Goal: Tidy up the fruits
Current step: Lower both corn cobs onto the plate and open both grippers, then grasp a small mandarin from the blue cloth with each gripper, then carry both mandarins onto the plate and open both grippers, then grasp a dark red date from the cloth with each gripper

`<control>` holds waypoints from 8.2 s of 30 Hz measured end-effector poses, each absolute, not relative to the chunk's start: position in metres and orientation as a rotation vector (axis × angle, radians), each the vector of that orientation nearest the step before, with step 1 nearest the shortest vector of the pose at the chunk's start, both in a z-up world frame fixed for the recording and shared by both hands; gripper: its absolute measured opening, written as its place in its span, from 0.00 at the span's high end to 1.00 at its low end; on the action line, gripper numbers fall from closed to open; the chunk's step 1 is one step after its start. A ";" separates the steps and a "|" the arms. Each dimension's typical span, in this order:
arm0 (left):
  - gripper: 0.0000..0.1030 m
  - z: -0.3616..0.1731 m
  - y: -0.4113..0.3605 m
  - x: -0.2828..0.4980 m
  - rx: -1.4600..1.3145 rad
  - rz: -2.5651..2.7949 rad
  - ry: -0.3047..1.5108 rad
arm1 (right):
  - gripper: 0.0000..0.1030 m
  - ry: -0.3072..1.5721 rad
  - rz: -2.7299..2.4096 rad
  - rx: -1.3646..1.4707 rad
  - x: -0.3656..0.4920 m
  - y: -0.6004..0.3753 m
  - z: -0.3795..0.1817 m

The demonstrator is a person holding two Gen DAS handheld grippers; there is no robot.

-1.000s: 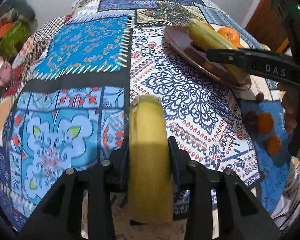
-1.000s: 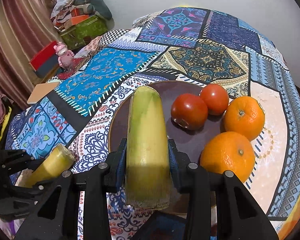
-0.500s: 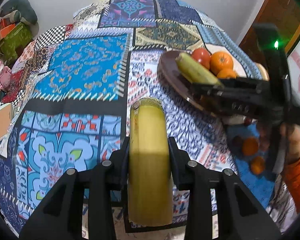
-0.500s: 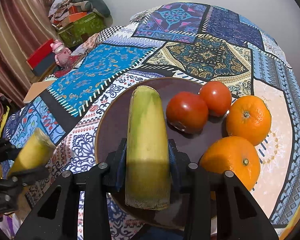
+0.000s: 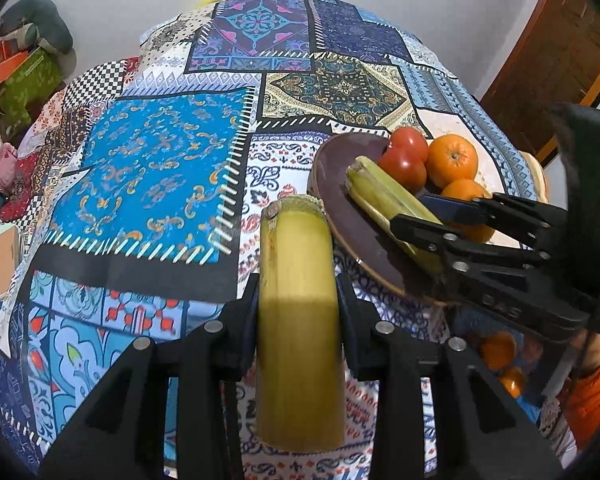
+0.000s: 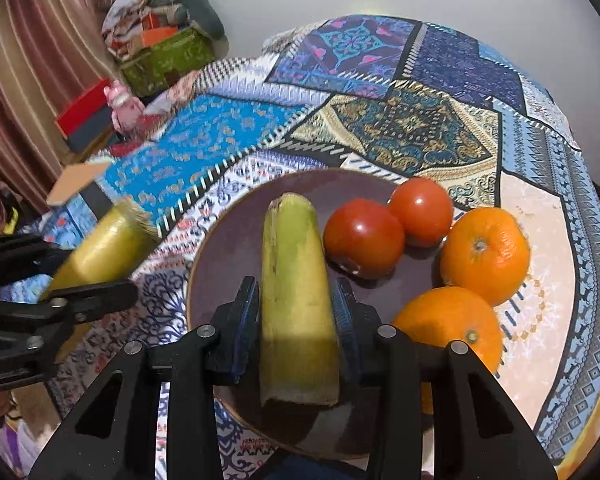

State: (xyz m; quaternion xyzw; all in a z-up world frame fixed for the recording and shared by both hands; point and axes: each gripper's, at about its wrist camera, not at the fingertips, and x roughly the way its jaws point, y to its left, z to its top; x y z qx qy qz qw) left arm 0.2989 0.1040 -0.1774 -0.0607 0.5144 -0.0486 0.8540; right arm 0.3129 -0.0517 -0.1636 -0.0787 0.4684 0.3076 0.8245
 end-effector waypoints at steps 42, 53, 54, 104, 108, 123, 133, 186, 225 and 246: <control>0.56 -0.181 0.047 0.343 -0.138 -0.041 1.175 | 0.65 0.892 0.668 -0.074 0.299 -0.129 -0.142; 0.55 -0.156 0.028 0.314 -0.039 -0.090 1.104 | 0.65 0.882 0.642 -0.064 0.288 -0.138 -0.131; 0.55 -0.151 0.027 0.309 -0.035 -0.095 1.092 | 0.65 0.879 0.637 -0.062 0.286 -0.140 -0.129; 0.39 -0.173 -0.010 0.183 -0.025 -0.225 1.119 | 0.68 1.047 0.589 0.014 0.166 -0.169 -0.181; 0.39 -0.172 -0.025 0.192 -0.022 -0.245 1.109 | 0.68 1.018 0.570 0.021 0.168 -0.183 -0.173; 0.39 -0.207 -0.067 0.244 -0.046 -0.256 1.204 | 0.68 0.985 0.482 0.072 0.181 -0.229 -0.165; 0.63 -0.211 -0.065 0.251 -0.080 -0.290 1.222 | 0.68 0.989 0.491 0.075 0.187 -0.229 -0.169; 0.63 -0.137 0.021 0.347 -0.093 -0.188 0.977 | 0.68 0.826 0.562 -0.070 0.308 -0.127 -0.127; 0.60 -0.142 0.025 0.347 -0.094 -0.210 0.981 | 0.66 0.852 0.560 -0.023 0.312 -0.141 -0.134; 0.53 -0.155 -0.014 0.261 -0.082 -0.299 1.041 | 0.64 0.911 0.546 -0.024 0.244 -0.182 -0.148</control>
